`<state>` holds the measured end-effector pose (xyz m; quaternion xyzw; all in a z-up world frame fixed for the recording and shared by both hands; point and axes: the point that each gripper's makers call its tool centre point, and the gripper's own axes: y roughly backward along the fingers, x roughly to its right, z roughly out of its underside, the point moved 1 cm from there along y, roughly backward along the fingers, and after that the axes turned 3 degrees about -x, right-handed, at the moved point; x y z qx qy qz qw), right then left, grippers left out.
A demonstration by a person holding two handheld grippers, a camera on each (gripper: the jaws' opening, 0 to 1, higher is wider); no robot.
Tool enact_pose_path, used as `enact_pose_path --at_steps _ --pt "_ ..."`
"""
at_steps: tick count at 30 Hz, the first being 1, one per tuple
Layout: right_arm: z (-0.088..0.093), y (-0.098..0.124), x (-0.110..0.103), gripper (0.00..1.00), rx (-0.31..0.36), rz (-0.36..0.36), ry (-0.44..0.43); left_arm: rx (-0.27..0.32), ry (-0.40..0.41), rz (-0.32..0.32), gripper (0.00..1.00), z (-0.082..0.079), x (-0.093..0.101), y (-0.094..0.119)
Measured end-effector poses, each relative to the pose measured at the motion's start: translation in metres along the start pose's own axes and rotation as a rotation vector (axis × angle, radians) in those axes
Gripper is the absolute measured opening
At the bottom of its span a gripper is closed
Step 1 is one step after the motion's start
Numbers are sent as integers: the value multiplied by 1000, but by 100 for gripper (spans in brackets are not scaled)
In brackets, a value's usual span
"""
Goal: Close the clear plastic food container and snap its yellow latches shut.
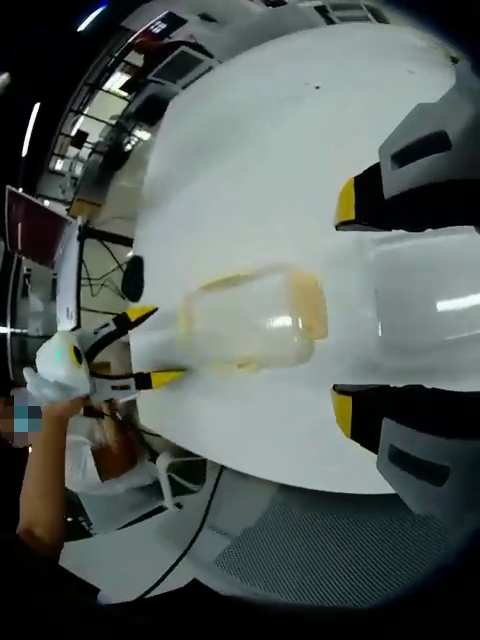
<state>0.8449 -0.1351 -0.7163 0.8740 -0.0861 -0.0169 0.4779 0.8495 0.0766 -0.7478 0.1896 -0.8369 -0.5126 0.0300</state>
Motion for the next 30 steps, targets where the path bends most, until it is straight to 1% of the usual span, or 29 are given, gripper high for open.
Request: enact_pose_path --at_steps 3,8,11,17,20,24,30 --pt "-1 -5 1 56 -9 -5 7 -21 -40 9 50 1 -1 -3" --pt "-1 -16 -1 54 -26 -30 31 -39 -72 25 47 2 -2 -8" --pt "0 -23 1 52 -29 -32 43 -47 -108 35 46 2 -2 -11" --pt "4 -30 3 50 -52 -53 70 -56 -134 48 45 1 -5 -15" --pt "5 -33 3 49 -61 -58 69 -62 -152 68 45 1 -6 -17" --pt "6 -38 4 49 -74 -63 62 -90 -191 100 44 3 -5 -22" --pt "6 -42 1 49 -84 -73 60 -105 -224 129 41 3 -5 -28"
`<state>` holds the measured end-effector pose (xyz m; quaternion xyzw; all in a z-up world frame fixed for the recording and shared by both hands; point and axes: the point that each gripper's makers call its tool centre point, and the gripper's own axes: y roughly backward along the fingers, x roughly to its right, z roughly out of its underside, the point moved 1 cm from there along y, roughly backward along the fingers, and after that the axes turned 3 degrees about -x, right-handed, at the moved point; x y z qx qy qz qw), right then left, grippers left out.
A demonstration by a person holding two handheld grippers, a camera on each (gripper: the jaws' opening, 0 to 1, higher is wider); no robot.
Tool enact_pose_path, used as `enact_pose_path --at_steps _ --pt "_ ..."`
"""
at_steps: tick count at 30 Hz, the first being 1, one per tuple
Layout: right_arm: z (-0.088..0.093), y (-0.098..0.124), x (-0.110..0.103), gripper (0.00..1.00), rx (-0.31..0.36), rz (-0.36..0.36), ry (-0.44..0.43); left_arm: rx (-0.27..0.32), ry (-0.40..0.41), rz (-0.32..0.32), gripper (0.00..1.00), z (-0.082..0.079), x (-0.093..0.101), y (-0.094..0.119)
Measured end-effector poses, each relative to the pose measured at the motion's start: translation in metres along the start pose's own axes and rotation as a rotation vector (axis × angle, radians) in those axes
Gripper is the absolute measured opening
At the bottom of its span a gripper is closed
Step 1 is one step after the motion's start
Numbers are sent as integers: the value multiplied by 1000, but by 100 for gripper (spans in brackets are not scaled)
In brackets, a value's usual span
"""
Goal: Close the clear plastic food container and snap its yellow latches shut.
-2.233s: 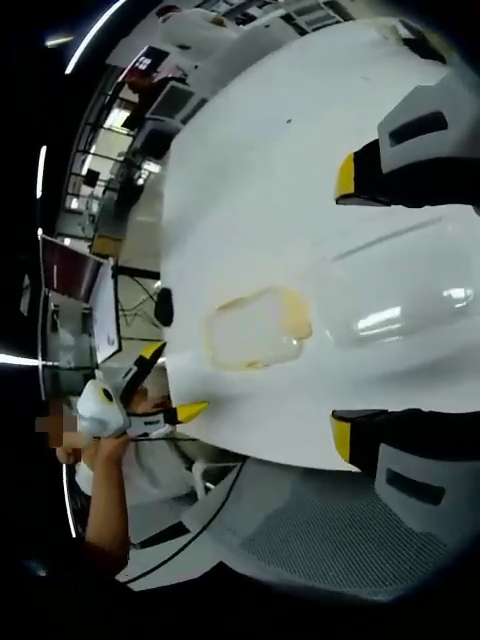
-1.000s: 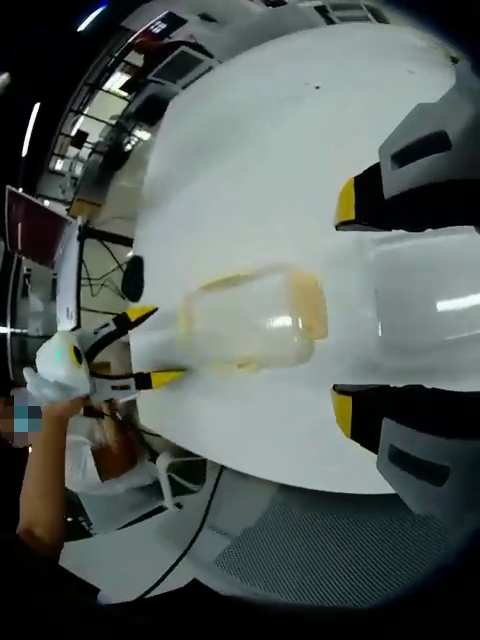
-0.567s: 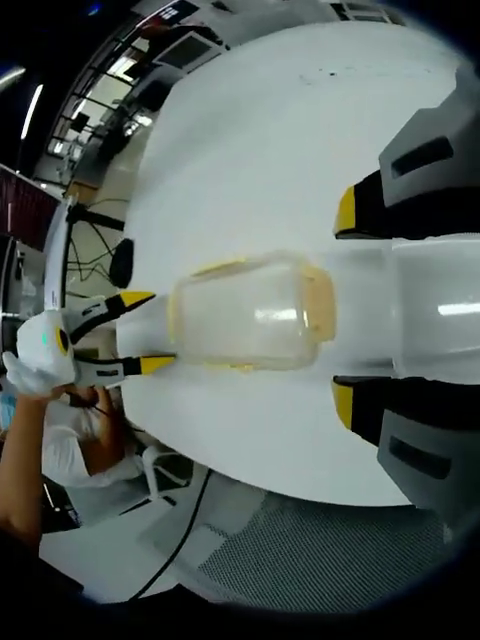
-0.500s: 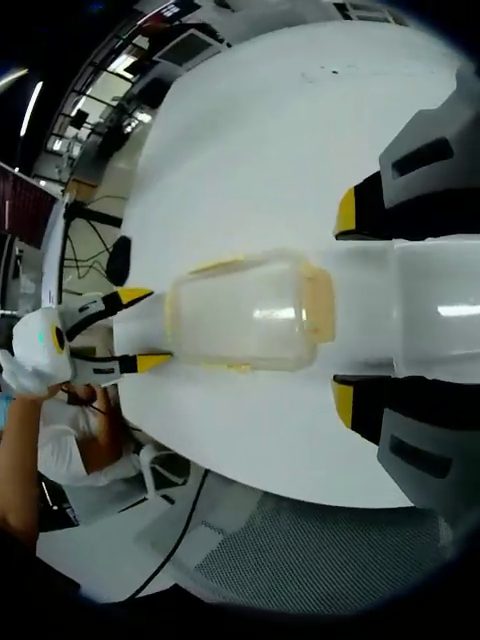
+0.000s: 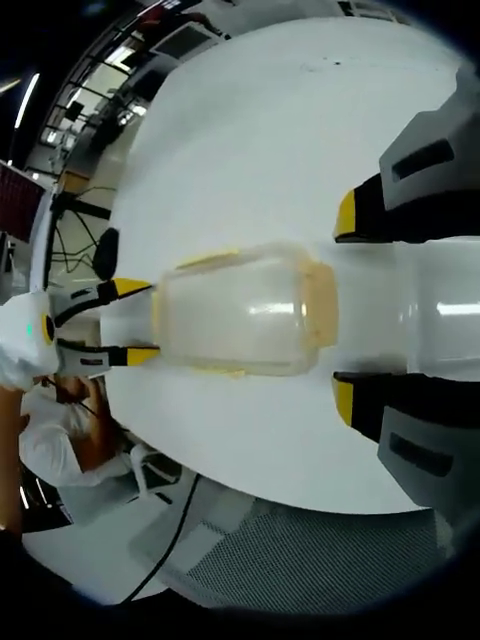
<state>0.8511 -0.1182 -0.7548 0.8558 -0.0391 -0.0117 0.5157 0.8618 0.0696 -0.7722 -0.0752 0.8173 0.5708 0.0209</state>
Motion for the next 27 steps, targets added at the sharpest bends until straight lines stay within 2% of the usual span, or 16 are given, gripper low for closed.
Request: enact_pose_path --at_steps 5,9,14,22,27 --pt "0 -3 -2 49 -5 -8 5 2 -21 44 40 -2 2 -1" --pt "-1 -5 -1 48 1 -12 6 1 -68 91 35 -3 6 -3" --pt "-2 -8 2 47 10 -21 11 4 -54 114 35 -1 7 -3" --pt "-4 -13 7 45 15 -32 22 11 -53 119 33 -1 8 -3" --pt "-4 -21 6 44 -13 -41 52 2 -57 120 33 -1 9 -3"
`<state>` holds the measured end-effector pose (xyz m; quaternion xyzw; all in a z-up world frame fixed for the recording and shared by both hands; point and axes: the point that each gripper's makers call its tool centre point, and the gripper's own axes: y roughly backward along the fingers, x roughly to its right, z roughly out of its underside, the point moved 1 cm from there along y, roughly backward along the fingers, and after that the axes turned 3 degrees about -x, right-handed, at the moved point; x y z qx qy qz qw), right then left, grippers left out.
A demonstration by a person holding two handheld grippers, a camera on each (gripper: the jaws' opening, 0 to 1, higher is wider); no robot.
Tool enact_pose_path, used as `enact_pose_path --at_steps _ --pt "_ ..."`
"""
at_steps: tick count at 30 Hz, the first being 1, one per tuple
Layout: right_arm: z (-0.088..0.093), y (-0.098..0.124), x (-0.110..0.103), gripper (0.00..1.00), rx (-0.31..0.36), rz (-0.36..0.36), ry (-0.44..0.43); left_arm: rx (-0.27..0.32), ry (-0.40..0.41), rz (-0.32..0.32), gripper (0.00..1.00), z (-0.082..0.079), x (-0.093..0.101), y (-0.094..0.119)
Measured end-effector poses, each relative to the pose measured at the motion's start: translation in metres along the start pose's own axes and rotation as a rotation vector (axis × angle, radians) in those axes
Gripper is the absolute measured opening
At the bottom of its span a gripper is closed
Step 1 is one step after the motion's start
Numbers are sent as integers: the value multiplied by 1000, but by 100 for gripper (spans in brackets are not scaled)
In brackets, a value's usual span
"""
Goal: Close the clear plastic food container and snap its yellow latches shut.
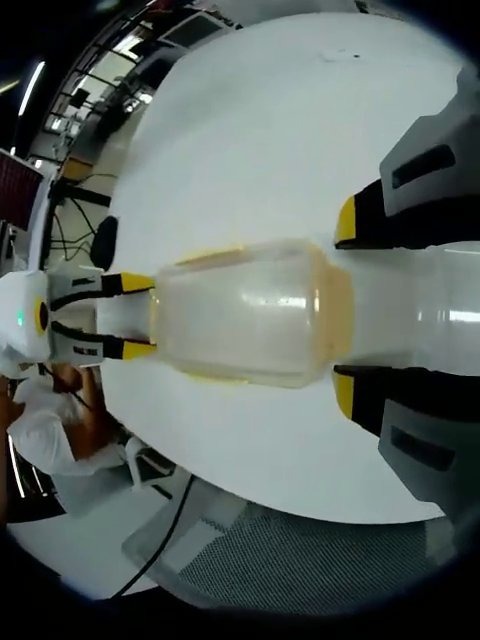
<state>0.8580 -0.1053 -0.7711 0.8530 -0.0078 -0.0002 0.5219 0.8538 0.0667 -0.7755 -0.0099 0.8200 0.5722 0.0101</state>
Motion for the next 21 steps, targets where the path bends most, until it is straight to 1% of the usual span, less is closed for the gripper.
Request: enact_pose_path --at_steps 3,4,5,10,12,14,15,18,21 --pt "1 -3 -1 43 -17 -6 1 -4 0 0 33 0 0 0" --pt "-1 -4 -1 42 -9 -13 0 -5 0 0 33 0 0 0" --pt "-3 -4 1 42 -3 -4 9 -5 0 0 33 0 0 0" --pt "-3 -11 -1 42 -23 -18 6 -9 1 0 33 -1 -1 0" --pt "-1 -14 -2 42 -41 -16 22 -9 1 0 33 -1 -1 0" --pt "0 -16 -4 40 -56 -20 20 -10 1 0 33 -2 0 1" --pt "0 -16 -4 41 -61 -12 23 -11 2 -1 33 -2 0 1" --pt "0 -14 -2 40 -65 -17 30 -12 3 -1 33 -2 0 2" --pt "0 -14 -2 38 -71 -15 33 -15 9 -2 33 -3 0 2"
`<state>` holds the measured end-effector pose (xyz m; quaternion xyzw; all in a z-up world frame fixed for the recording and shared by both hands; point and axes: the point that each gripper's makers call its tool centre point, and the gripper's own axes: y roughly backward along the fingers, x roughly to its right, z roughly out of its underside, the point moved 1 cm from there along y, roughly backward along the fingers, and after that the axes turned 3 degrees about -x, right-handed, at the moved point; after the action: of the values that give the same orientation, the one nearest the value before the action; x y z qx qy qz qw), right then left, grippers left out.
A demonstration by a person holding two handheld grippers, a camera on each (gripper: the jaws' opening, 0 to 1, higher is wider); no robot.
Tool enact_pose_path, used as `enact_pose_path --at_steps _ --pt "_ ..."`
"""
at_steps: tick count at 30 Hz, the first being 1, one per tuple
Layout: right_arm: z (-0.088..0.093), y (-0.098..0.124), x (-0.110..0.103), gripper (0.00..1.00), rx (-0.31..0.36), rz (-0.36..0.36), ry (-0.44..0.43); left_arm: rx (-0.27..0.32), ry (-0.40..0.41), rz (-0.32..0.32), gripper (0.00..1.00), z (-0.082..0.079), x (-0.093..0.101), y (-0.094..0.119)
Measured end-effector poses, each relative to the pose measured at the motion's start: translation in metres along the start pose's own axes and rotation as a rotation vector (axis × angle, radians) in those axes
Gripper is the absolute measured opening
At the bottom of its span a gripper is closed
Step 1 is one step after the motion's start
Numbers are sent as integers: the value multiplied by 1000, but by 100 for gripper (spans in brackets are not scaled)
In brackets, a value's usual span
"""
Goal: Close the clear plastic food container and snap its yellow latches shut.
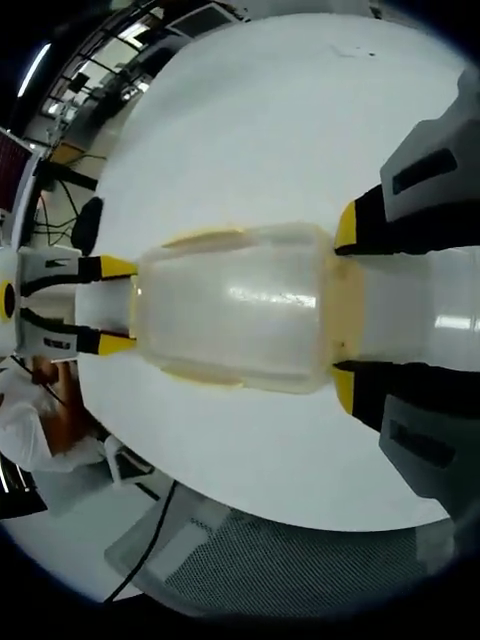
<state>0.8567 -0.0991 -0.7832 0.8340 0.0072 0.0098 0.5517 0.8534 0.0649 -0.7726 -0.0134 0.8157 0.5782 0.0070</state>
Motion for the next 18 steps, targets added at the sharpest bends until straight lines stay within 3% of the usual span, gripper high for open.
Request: enact_pose_path --at_steps 18 --pt "0 3 -3 34 -5 -1 -18 -25 32 3 32 1 0 -2"
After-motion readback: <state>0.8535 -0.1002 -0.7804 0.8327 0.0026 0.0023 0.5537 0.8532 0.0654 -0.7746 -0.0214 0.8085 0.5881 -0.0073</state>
